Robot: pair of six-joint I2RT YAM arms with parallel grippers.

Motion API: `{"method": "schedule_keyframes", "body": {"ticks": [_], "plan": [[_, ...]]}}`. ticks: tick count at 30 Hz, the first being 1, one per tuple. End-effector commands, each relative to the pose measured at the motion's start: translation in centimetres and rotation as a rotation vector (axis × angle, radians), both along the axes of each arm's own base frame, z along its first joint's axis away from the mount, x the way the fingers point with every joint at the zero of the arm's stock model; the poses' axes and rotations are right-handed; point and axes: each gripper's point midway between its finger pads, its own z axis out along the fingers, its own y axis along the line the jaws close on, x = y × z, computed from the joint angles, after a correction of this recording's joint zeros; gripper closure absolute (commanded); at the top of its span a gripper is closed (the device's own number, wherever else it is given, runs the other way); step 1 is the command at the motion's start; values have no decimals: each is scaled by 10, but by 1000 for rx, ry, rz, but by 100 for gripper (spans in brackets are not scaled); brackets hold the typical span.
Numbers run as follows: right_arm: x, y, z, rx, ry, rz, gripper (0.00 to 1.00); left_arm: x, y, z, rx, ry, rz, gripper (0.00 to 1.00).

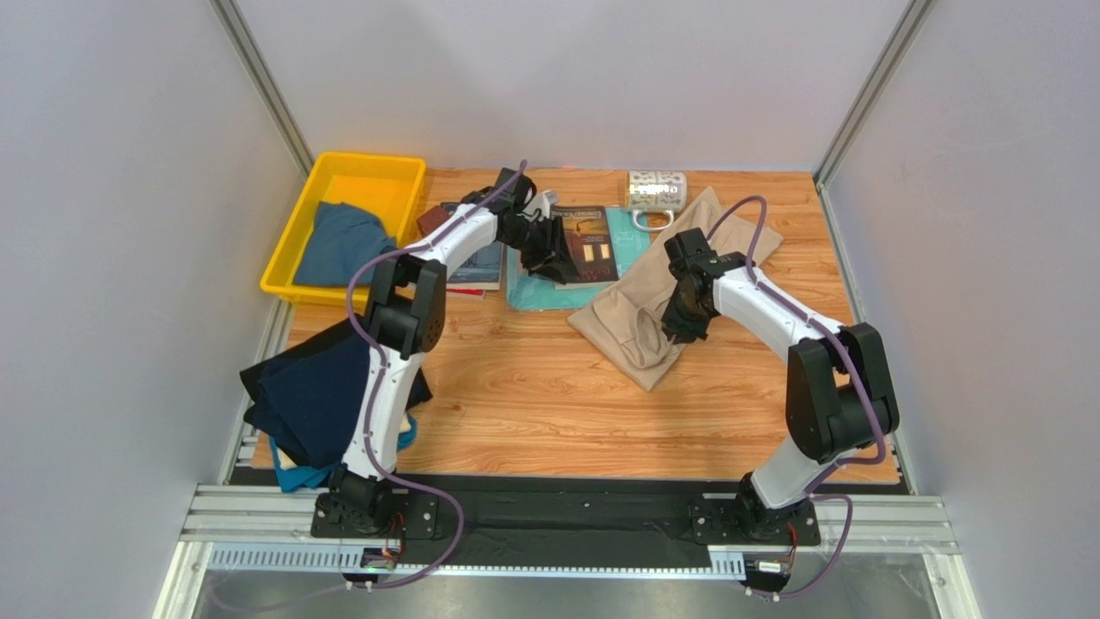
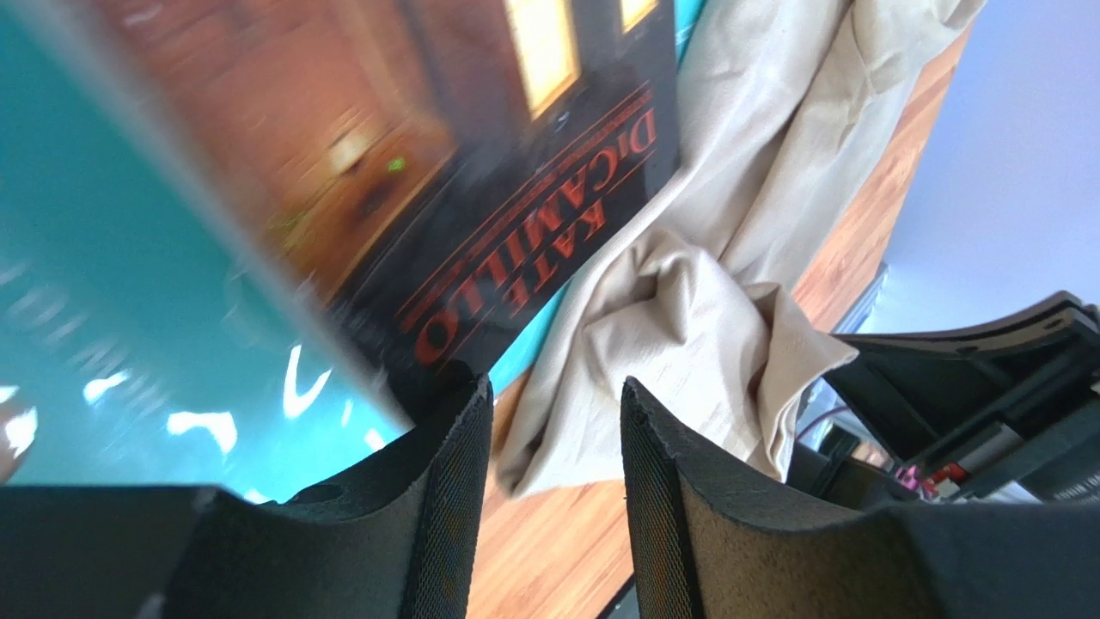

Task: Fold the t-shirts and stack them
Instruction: Fold the tshirt

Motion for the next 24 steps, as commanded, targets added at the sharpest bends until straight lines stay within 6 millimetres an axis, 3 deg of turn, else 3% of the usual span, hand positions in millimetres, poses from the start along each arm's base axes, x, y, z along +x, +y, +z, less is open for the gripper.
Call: {"method": "schedule_keyframes", "body": {"ticks": [1,3,4,6,12,15,24], "plan": [[5,14,12,78,-18,0,79,-11,12,54,-27,-87,-3,51],[-6,16,20,101,-16,31,74,-24,15,51,-37,-73,-8,51],[-9,15,24,102,-20,38,73,-29,15,63,-59,-91,-12,51],[-22,12,33,103,-21,59,62,-44,11,62,-81,-74,-37,51],[-52,14,41,125,-2,82,59,-73,-13,52,-77,-60,-123,52],[-64,29,41,168,11,112,59,-80,-25,37,-65,-34,-148,53],[-60,57,31,155,33,179,53,-88,-40,12,-29,-11,-175,56]]}}
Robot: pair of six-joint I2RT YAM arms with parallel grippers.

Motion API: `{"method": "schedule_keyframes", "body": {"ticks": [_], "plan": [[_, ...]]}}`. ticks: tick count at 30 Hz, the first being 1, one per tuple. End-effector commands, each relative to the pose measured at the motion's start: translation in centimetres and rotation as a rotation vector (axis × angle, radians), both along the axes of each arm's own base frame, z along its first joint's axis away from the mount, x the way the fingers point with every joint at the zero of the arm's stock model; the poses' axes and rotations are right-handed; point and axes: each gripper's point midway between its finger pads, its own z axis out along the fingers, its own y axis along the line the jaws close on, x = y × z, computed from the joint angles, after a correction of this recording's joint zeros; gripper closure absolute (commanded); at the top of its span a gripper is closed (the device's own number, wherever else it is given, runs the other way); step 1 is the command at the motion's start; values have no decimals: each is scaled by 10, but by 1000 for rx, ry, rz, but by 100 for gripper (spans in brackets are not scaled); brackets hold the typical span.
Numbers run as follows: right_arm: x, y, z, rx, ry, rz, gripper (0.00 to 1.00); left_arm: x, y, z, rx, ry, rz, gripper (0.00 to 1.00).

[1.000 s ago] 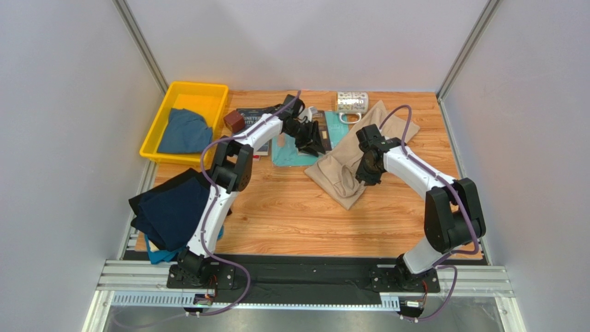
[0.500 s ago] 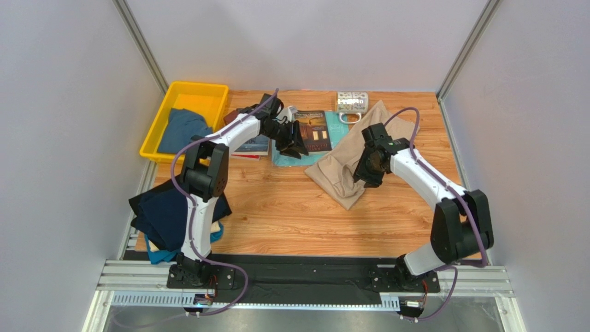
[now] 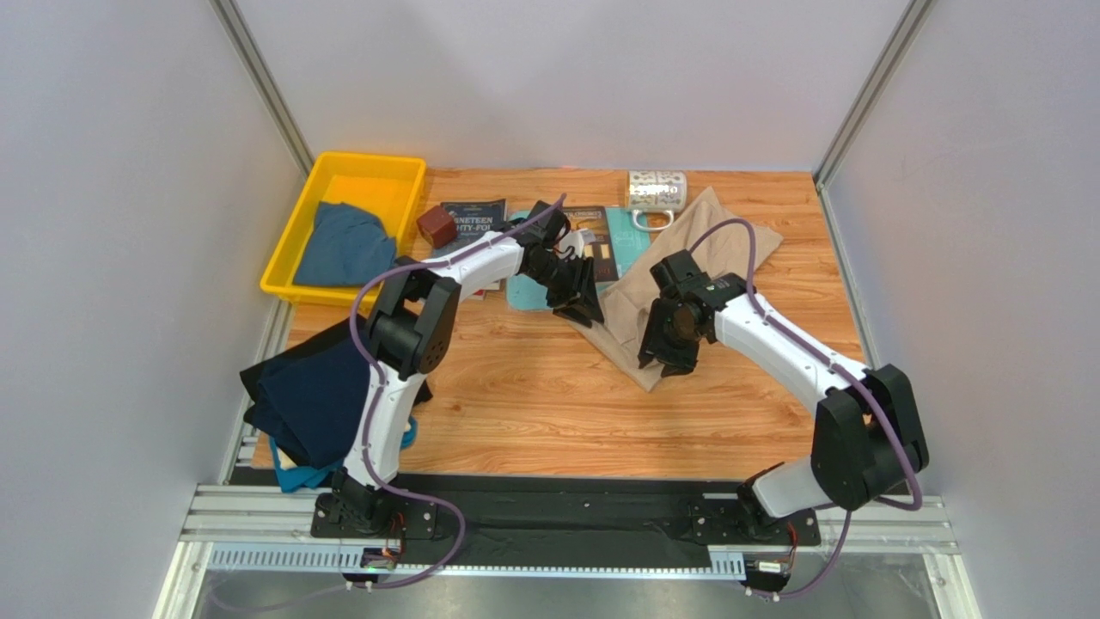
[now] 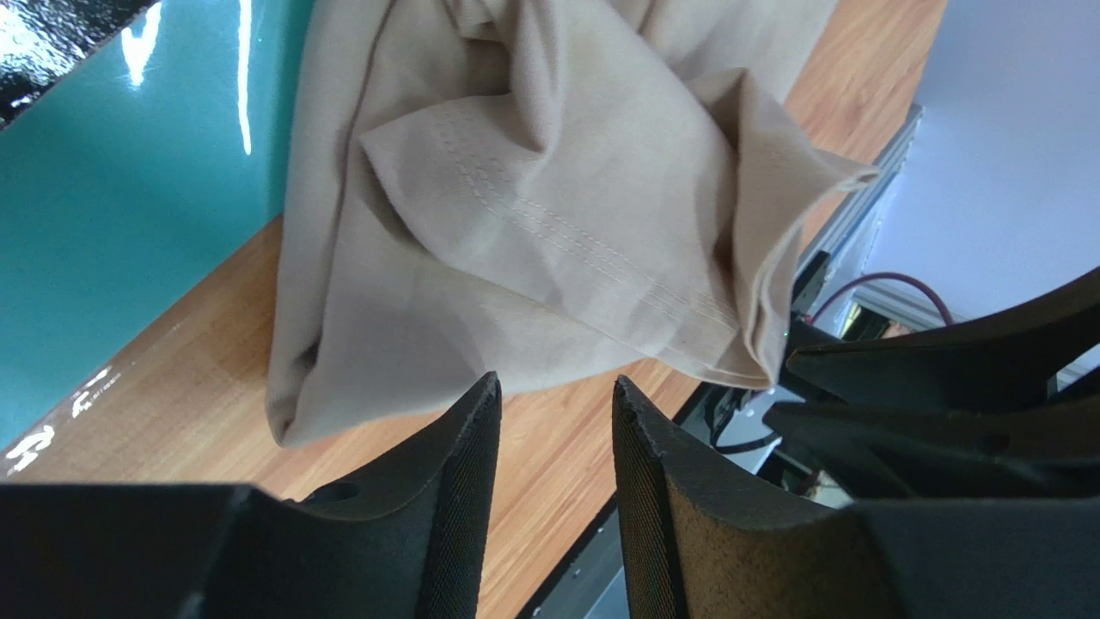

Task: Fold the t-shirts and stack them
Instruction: Fold the tshirt

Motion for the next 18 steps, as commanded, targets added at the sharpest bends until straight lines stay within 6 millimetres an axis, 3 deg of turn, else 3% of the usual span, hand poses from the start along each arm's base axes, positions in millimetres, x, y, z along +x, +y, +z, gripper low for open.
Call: {"method": "schedule_keyframes", "body": {"ticks": [1,10,18], "plan": [[13,14,3,7,-23,7,52,9,-6,1,-14,-48,-14,57],[31,13,-10,-52,-35,40,47,-5,-8,-17,12,-30,-45,60],[60,11,-19,-142,-51,71,52,-13,-8,-27,22,-12,-63,67]]}}
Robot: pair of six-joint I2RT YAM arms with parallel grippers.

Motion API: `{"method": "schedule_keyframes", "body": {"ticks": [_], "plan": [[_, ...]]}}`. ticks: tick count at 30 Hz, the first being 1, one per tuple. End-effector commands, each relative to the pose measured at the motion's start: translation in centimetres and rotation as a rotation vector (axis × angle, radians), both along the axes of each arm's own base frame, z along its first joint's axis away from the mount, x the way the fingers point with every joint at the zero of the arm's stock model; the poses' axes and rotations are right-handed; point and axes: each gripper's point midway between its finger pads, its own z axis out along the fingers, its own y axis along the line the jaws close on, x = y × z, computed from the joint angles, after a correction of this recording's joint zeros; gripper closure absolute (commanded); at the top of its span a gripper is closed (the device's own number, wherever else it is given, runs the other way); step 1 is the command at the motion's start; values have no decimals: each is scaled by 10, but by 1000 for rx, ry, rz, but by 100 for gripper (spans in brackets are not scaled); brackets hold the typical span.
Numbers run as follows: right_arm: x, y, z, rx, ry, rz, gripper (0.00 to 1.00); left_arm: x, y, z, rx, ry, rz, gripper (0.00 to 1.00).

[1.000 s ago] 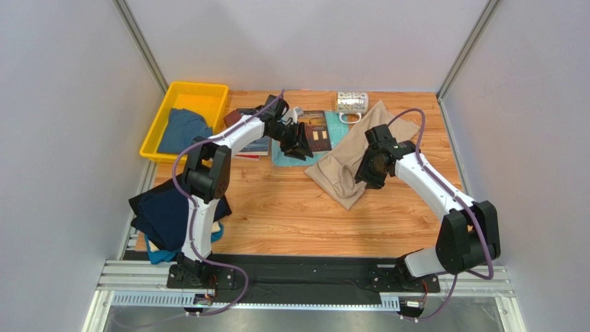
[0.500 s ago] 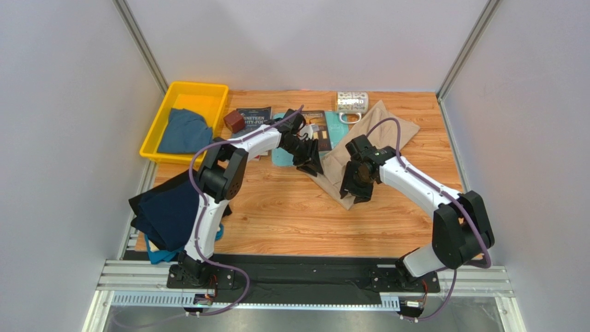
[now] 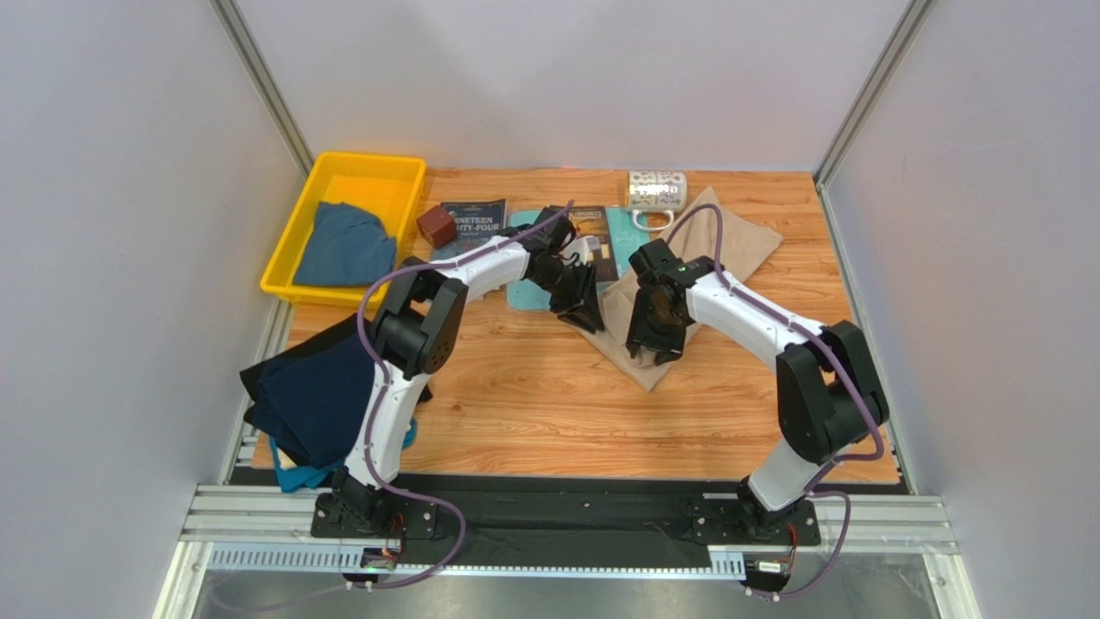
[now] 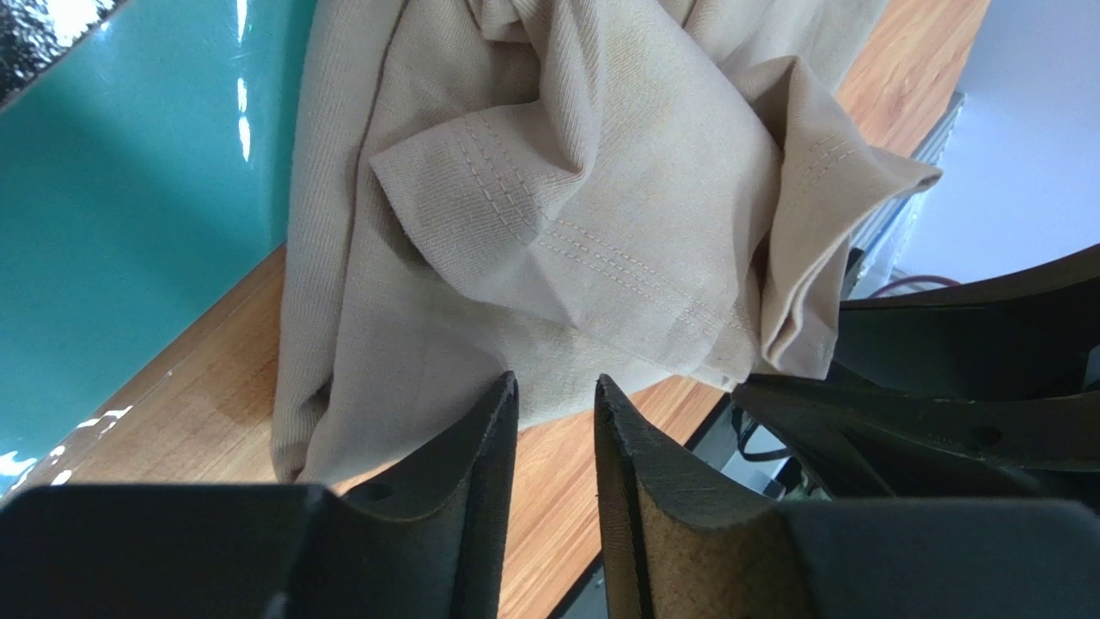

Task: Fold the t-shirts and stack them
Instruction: Fold the tshirt

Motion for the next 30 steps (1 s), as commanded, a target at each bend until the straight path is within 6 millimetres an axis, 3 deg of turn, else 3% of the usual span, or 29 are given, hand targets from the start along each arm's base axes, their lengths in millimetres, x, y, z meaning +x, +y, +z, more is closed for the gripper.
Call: {"method": "schedule_keyframes", "body": {"ticks": [1,5,12,17,23,30], "plan": [[33,1,6,-54,-82,28,55,-8,0,-9,-1,-1,-34,69],[45,-5,6,-114,-95,25,100,-13,6,-15,22,-1,-40,73],[59,-20,19,-145,-123,-15,100,-18,15,-18,49,-17,-43,80],[61,-51,27,-161,-134,-112,100,-16,12,-22,50,-3,-48,82],[54,-86,13,-228,-74,-186,100,-13,10,-24,52,6,-46,82],[62,-99,-2,-252,-49,-236,100,-14,12,-28,64,9,-51,82]]}}
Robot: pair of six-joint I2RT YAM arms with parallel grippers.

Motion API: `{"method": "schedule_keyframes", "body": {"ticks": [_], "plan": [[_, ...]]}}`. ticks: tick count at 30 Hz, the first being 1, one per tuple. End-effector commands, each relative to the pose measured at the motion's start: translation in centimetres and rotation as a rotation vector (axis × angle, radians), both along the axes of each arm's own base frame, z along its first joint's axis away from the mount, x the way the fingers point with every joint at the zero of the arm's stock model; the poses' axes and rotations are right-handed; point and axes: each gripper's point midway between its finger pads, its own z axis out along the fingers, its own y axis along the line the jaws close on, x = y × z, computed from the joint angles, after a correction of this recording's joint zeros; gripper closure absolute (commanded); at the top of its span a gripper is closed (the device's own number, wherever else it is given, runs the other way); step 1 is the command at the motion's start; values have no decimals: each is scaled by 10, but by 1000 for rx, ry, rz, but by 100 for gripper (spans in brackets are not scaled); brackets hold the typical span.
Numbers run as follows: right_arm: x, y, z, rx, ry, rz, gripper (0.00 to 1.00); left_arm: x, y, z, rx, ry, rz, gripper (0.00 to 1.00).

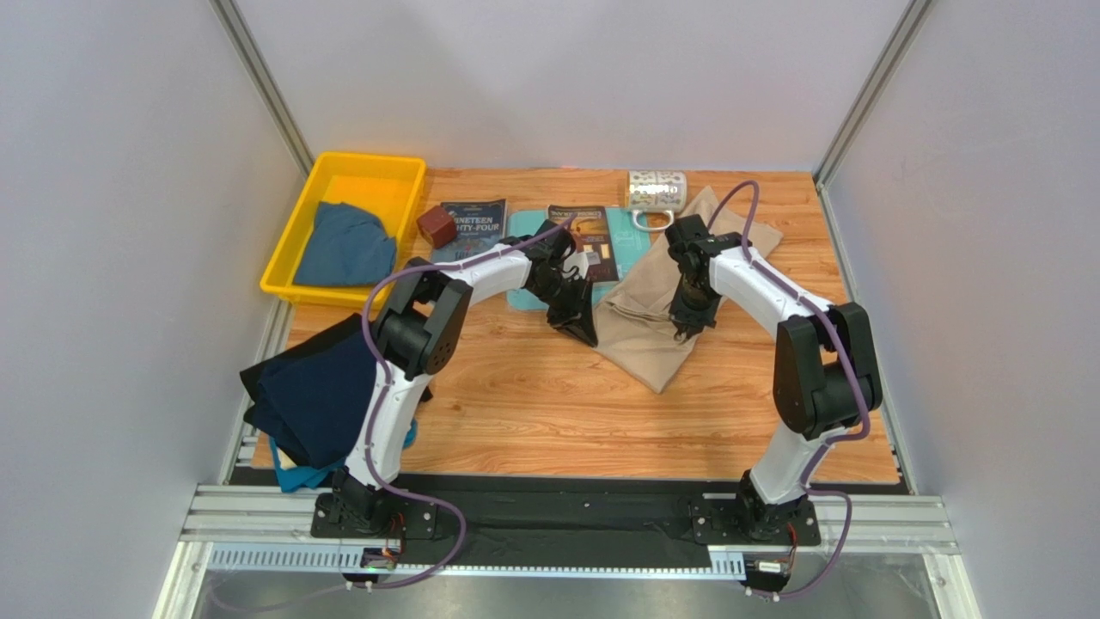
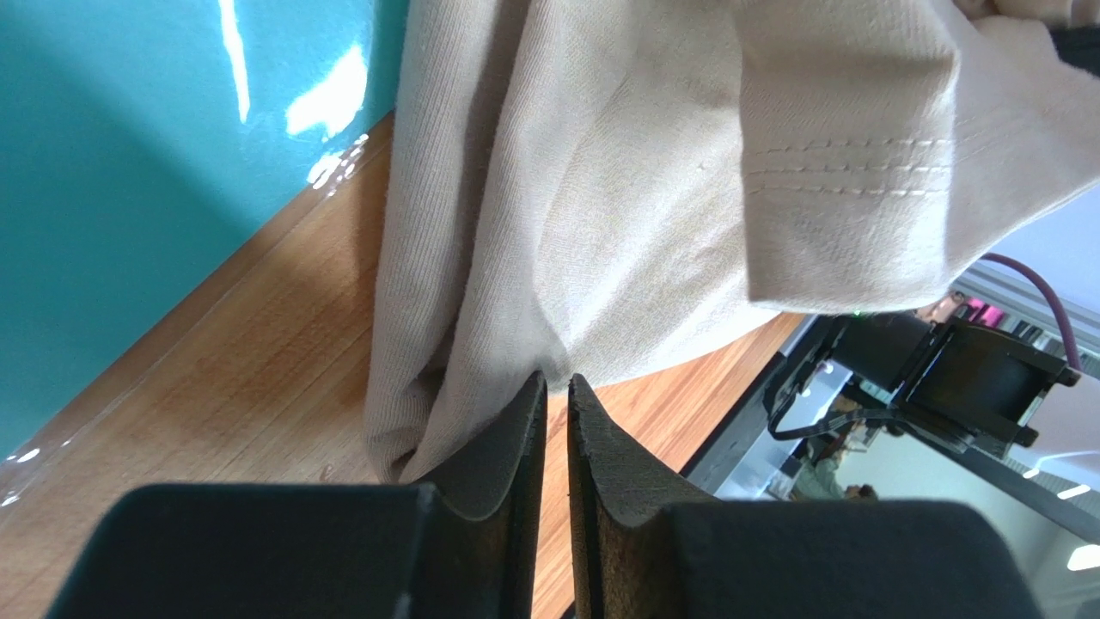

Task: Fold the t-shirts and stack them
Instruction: Fold the tshirt

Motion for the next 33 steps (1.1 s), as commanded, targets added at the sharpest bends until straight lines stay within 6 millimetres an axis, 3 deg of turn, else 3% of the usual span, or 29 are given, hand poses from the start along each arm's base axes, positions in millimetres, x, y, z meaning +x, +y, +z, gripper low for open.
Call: {"method": "schedule_keyframes", "body": {"ticks": [1,12,18,24,28,33], "plan": [[13,-21,-2,-86,-22,-51,100,2,4,-7,29,-21,-19,82],[47,-37,12,-55,-83,-133,100,2,9,-17,66,-19,-17,83],[48,-47,16,-26,-95,-214,100,2,12,-21,86,-10,-17,84],[47,-38,12,70,-84,-273,100,4,9,-16,71,-17,-21,85],[45,-26,3,142,-68,-303,100,6,4,7,39,-28,-20,84],[42,-21,-7,168,-37,-299,100,10,-10,63,-26,-124,-41,80]]}}
